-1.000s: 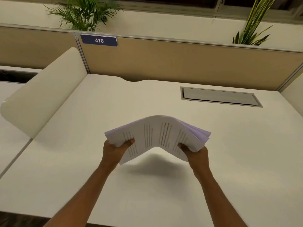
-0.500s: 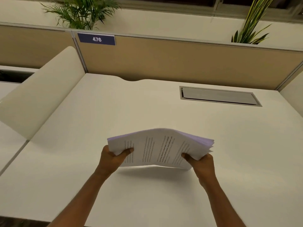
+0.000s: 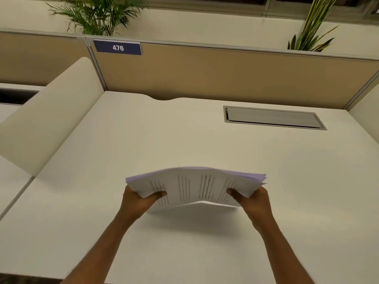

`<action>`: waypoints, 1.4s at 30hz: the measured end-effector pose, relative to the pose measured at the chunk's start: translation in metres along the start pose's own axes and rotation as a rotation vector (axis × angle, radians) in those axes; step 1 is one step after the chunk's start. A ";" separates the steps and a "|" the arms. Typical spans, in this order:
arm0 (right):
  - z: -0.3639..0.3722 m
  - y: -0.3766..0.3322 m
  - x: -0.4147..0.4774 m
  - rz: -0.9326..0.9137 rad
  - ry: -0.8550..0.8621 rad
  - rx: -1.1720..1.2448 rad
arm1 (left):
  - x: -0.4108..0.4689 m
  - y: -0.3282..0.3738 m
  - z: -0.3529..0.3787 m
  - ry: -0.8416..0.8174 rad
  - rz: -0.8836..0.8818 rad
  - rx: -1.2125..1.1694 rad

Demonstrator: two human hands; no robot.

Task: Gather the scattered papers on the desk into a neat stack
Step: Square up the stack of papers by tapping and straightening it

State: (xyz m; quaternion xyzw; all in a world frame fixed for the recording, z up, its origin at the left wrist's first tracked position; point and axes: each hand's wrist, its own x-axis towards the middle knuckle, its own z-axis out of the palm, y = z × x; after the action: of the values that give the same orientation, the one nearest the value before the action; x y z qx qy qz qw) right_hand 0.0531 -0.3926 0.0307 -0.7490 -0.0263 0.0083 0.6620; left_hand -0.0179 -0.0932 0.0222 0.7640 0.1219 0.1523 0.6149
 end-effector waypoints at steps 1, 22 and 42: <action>0.002 0.003 -0.001 0.007 -0.006 0.001 | -0.002 -0.006 0.001 -0.009 -0.023 0.001; -0.001 0.003 -0.009 0.063 -0.060 -0.128 | 0.002 -0.011 0.006 0.087 -0.167 -0.130; -0.041 -0.053 -0.025 -0.088 -0.268 -0.308 | 0.093 0.133 -0.053 -0.417 -0.169 0.383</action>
State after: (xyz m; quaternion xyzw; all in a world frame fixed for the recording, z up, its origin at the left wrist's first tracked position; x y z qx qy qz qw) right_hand 0.0285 -0.4277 0.0877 -0.8318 -0.1476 0.0749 0.5298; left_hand 0.0477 -0.0388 0.1699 0.8682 0.0825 -0.0857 0.4818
